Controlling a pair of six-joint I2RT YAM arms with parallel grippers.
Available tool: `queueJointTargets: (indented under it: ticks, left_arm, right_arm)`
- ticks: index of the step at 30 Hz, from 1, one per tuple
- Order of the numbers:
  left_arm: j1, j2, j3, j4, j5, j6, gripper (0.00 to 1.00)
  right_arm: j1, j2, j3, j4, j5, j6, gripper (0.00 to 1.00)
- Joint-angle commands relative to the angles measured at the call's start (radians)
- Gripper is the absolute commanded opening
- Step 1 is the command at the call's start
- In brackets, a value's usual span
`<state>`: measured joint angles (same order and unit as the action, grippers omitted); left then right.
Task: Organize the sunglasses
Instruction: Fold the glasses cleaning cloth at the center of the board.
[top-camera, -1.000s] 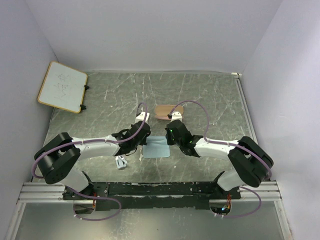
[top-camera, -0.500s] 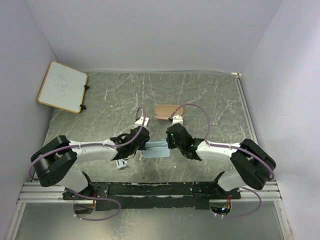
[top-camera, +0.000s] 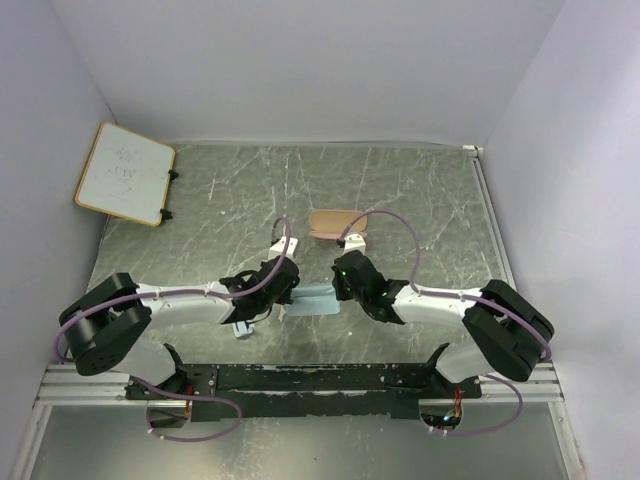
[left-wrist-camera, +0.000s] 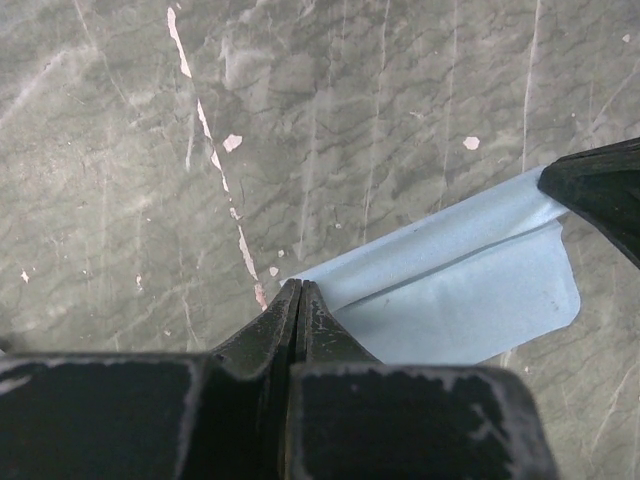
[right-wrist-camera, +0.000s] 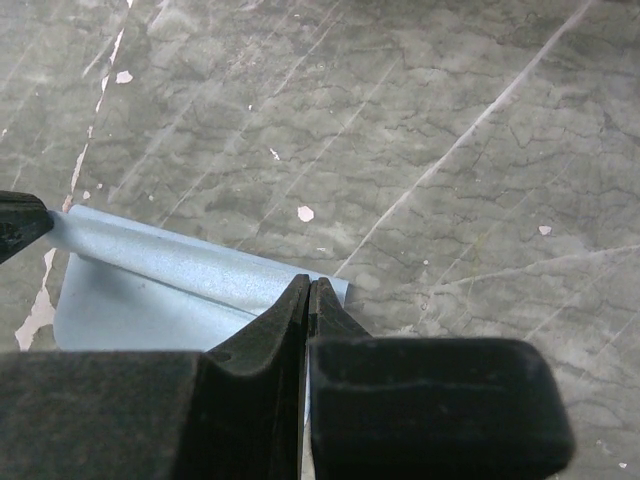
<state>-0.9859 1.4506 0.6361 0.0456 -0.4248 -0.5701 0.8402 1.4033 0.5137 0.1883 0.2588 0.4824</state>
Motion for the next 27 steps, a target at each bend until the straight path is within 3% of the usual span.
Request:
queueJointTargets:
  ticks: [1, 27]
  left_arm:
    - [-0.012, -0.021, -0.016, -0.016, -0.003, -0.017, 0.07]
    - [-0.013, 0.0, 0.013, -0.03, -0.041, 0.012, 0.07]
  right_arm:
    - [0.008, -0.032, -0.018, -0.004, 0.026, 0.011, 0.0]
    - [0.039, -0.03, -0.024, -0.009, 0.035, 0.035, 0.0]
